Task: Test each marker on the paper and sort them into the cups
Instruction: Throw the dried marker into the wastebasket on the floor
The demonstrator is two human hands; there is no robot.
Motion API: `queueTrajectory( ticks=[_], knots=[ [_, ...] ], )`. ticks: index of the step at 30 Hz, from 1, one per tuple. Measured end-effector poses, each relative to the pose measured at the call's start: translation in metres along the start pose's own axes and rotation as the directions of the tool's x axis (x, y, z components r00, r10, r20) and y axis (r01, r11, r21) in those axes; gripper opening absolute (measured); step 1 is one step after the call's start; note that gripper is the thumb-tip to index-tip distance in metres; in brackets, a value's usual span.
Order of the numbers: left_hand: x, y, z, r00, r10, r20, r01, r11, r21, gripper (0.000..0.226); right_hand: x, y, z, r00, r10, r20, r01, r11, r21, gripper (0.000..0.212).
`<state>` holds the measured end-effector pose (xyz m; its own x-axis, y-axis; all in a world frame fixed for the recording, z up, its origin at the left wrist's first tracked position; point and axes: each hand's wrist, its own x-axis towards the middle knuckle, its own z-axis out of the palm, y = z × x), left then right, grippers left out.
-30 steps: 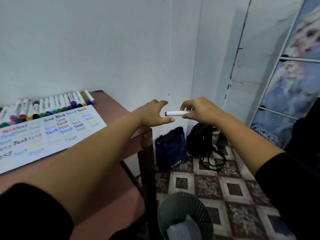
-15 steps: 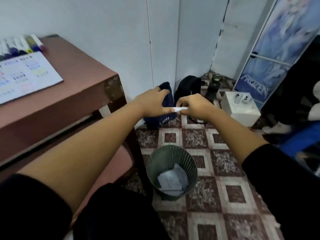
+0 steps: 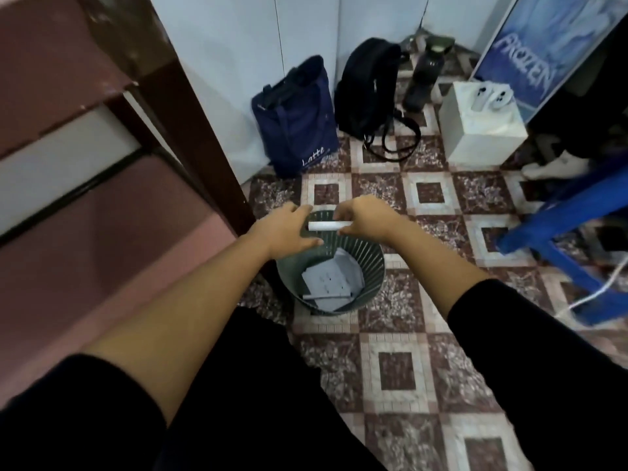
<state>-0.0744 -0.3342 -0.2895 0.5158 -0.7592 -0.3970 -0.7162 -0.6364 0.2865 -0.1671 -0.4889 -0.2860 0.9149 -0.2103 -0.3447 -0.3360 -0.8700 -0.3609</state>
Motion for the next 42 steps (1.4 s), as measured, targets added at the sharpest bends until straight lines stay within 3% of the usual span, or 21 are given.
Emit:
queueTrajectory(
  ticks=[12,20,30,42],
  knots=[
    [0.007,-0.022,0.054,0.983,-0.044,0.177,0.049,0.999,-0.022,0.081,0.022,0.012,0.089,0.978,0.076,0.193,-0.084,0.996,0.033,0.024],
    [0.003,-0.028,0.059,0.98,-0.074,0.186,0.082,0.996,-0.035,0.081,0.023,0.012,0.112,0.975,0.068,0.213,-0.092,0.99,0.104,0.027],
    [0.0,-0.019,0.049,0.989,-0.029,0.145,0.031,0.999,-0.008,0.08,0.019,0.016,0.094,0.989,0.076,0.123,-0.091,0.988,0.124,0.029],
    [-0.012,0.004,0.01,0.999,0.026,0.042,-0.028,0.998,0.063,0.078,-0.006,0.004,0.033,0.997,-0.019,-0.075,0.018,1.0,-0.011,0.057]
  ],
)
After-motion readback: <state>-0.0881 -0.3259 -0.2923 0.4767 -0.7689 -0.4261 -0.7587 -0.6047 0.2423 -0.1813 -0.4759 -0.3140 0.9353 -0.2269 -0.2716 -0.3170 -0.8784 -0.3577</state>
